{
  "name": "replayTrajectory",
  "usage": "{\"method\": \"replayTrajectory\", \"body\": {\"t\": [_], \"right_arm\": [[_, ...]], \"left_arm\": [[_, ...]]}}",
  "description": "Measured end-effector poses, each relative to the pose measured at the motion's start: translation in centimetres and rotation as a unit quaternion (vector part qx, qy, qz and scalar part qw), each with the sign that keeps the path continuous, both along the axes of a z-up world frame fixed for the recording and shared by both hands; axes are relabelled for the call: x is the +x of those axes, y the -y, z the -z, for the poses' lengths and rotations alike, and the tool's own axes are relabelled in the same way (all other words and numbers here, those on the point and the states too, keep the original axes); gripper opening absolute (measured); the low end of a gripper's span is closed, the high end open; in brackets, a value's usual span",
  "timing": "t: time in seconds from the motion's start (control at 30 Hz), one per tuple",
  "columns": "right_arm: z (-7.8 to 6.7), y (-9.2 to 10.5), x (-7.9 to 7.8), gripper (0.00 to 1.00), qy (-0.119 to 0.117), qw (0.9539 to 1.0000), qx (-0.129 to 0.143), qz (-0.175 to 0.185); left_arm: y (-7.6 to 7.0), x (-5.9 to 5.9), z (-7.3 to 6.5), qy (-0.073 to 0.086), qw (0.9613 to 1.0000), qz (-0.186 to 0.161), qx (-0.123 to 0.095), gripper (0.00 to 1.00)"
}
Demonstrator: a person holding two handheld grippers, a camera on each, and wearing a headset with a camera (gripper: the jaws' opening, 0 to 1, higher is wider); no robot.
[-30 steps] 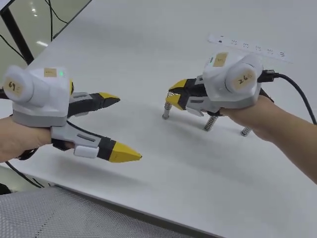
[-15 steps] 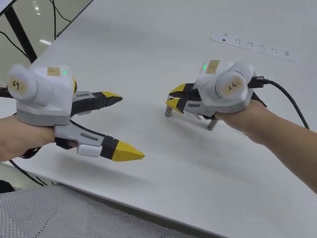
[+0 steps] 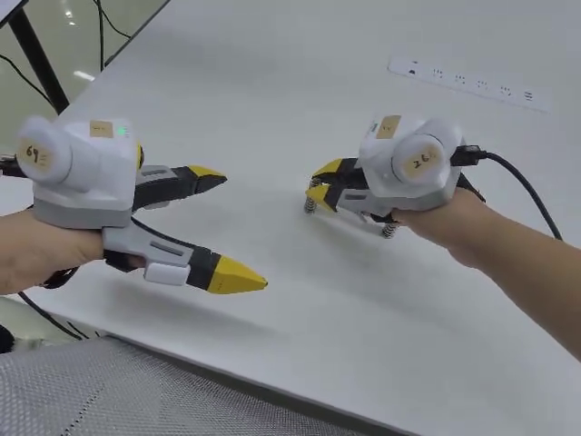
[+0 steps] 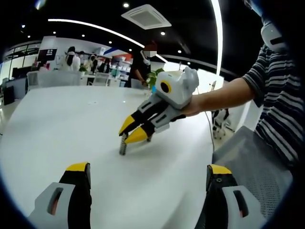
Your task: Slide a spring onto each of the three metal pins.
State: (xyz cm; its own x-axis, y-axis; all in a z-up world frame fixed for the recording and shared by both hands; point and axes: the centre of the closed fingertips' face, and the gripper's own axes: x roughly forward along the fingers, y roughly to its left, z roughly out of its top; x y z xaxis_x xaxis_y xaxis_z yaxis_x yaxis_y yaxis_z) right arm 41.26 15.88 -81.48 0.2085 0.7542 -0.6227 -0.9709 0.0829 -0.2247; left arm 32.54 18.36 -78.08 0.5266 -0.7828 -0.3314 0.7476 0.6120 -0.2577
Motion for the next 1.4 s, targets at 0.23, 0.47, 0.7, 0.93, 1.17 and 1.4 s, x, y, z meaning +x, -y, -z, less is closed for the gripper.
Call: {"method": "replayTrajectory", "body": {"t": [0.23, 0.47, 0.7, 0.93, 1.17, 1.4], "right_arm": [[-0.1, 0.0, 0.2, 0.13, -0.015, 0.9997, 0.008, 0.017], [-1.7, 0.1, 0.2, 0.19, -0.036, 0.9974, 0.049, 0.038], [-3.2, 1.6, -0.5, 0.24, -0.052, 0.9933, 0.088, 0.055], [-4.8, 4.3, -0.6, 0.31, -0.068, 0.9841, 0.135, 0.092], [-6.2, 6.8, -1.1, 0.45, -0.081, 0.9732, 0.177, 0.123], [-6.4, 10.2, -1.6, 0.56, -0.078, 0.9661, 0.194, 0.151]], "left_arm": [[0.3, 0.3, -0.2, 0.003, 1.0000, 0.001, -0.001, 0.98], [0.2, 0.9, -0.8, 0.007, 1.0000, -0.002, 0.001, 0.98], [0.4, 2.1, -1.6, 0.017, 0.9998, -0.014, -0.001, 0.98], [1.4, 2.8, -2.4, 0.029, 0.9994, -0.018, -0.005, 0.98], [2.0, 2.9, -2.6, 0.031, 0.9993, -0.019, -0.007, 0.98], [2.4, 3.0, -2.7, 0.033, 0.9993, -0.016, -0.008, 0.98]]}}
